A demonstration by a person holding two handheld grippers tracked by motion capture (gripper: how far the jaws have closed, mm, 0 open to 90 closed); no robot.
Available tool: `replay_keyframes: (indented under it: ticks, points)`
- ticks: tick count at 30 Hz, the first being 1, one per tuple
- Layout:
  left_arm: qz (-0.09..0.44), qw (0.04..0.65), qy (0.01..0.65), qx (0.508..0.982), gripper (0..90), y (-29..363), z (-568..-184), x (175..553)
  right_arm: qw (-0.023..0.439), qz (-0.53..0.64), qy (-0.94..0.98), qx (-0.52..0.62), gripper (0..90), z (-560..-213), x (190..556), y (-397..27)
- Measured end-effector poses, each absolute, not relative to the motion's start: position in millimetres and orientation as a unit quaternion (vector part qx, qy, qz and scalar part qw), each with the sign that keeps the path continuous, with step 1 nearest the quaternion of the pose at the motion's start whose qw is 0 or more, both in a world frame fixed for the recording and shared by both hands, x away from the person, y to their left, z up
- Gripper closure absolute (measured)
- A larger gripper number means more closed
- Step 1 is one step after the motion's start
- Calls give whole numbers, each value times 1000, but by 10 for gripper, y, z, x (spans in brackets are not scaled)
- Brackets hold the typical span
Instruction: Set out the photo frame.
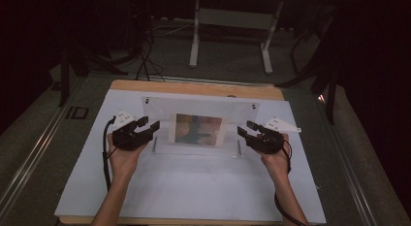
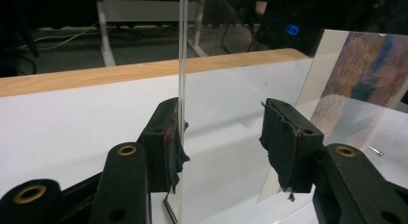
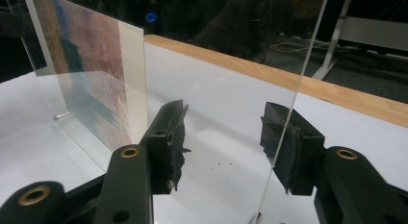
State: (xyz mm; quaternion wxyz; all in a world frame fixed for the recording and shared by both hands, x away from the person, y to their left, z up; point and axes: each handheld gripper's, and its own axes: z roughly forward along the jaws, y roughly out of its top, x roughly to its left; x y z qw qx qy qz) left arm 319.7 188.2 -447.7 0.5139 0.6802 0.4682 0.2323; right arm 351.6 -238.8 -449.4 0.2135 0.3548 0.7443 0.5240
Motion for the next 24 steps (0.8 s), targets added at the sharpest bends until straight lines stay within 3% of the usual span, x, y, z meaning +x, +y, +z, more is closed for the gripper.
replay_keyframes:
  ticks: [16,24]
  points:
    - [235,516,461,683,461,2073,-4384,3162,206,501,764,349,477,-4436,3543,-2514]
    - [243,511,463,682,515,2244,-4310,3116,209,482,777,346,477,-4365,3535,-2619]
